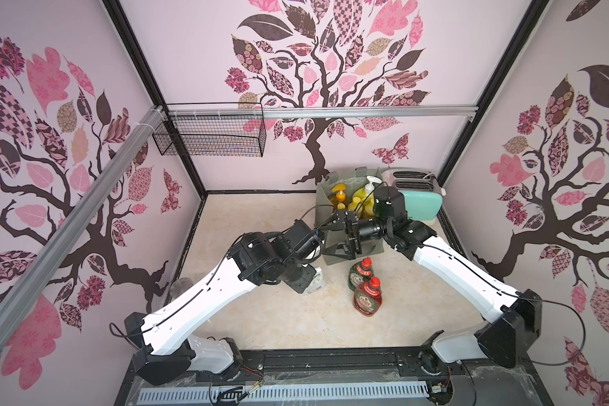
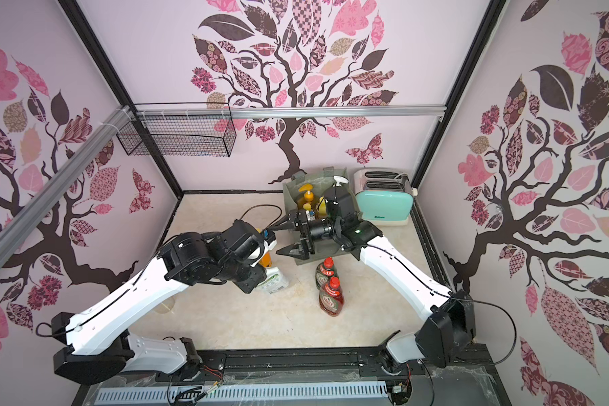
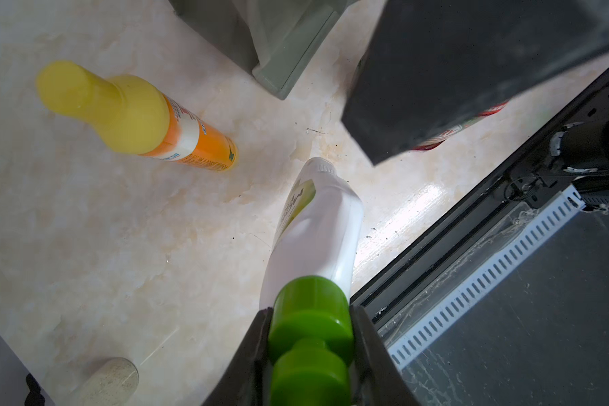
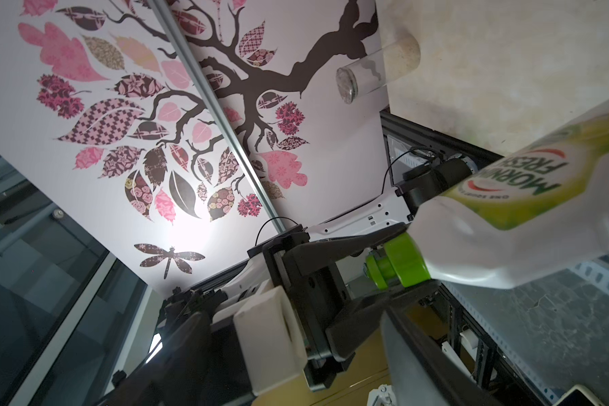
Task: Pack dish soap into the shopping bag
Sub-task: Place the bottle of dish soap in the shopping bag.
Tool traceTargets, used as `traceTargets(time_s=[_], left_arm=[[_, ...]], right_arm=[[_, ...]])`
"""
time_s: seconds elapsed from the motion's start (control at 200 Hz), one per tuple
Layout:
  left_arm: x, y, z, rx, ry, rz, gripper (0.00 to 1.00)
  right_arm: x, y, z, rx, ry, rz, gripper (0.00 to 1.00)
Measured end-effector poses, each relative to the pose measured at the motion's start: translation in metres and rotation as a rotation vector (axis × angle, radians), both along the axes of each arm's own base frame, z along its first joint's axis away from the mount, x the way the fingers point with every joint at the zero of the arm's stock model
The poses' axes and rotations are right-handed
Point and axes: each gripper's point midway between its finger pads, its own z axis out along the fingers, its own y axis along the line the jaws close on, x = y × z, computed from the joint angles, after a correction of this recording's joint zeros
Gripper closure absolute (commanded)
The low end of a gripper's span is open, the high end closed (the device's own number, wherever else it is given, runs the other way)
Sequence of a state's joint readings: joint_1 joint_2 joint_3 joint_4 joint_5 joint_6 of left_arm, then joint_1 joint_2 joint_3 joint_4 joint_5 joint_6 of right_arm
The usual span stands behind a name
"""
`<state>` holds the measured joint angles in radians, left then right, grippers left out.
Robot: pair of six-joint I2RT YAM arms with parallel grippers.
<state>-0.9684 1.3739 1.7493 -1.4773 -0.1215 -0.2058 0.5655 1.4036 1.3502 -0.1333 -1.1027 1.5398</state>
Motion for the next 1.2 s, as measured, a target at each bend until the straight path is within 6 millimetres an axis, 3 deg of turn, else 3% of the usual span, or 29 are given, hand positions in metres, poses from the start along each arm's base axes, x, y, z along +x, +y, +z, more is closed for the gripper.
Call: traceTargets(time_s=[0.135, 0.27, 0.28, 0.29, 0.305, 0.465, 0.695, 0.87, 1.055, 1.2], left_arm=[[-0.003, 0.005, 0.038, -0.045, -0.044, -0.017, 1.00], [-0.008, 0.009, 0.070, -0.108, -0.081, -0.027, 1.00], [-0.008, 0.009, 0.072, -0.112, -0.082, -0.027, 1.00], [-0.008, 0.009, 0.073, -0.115, -0.082, -0.028, 1.00], [-0.008, 0.009, 0.075, -0.121, -0.081, -0.028, 1.00], [-0.007, 0.011, 0.078, -0.176, -0.028, -0.011, 1.00], [-0.003, 0.026, 0.088, -0.177, -0.046, -0.026, 1.00], [-0.001, 0.032, 0.097, -0.182, -0.081, -0.033, 1.00], [0.018, 0.023, 0.117, -0.233, -0.160, 0.006, 1.00], [0.045, 0.004, 0.153, -0.362, -0.285, 0.053, 1.00]], right_arm=[[0.005, -0.006, 0.035, 0.051, -0.111, -0.023, 0.20], [0.014, -0.020, 0.058, 0.074, -0.250, -0.064, 0.30], [0.015, -0.021, 0.058, 0.071, -0.255, -0.068, 0.27], [0.016, -0.023, 0.059, 0.070, -0.279, -0.070, 0.09], [0.017, -0.025, 0.060, 0.067, -0.298, -0.072, 0.01], [0.035, -0.052, 0.068, 0.020, -0.553, -0.092, 0.00], [0.078, -0.087, 0.066, -0.162, -0.855, -0.179, 0.00], [0.091, -0.094, 0.067, -0.281, -1.051, -0.164, 0.15], [0.107, -0.112, 0.049, -0.430, -1.051, -0.227, 0.19], [0.115, -0.150, 0.032, -0.557, -0.973, -0.351, 0.20]])
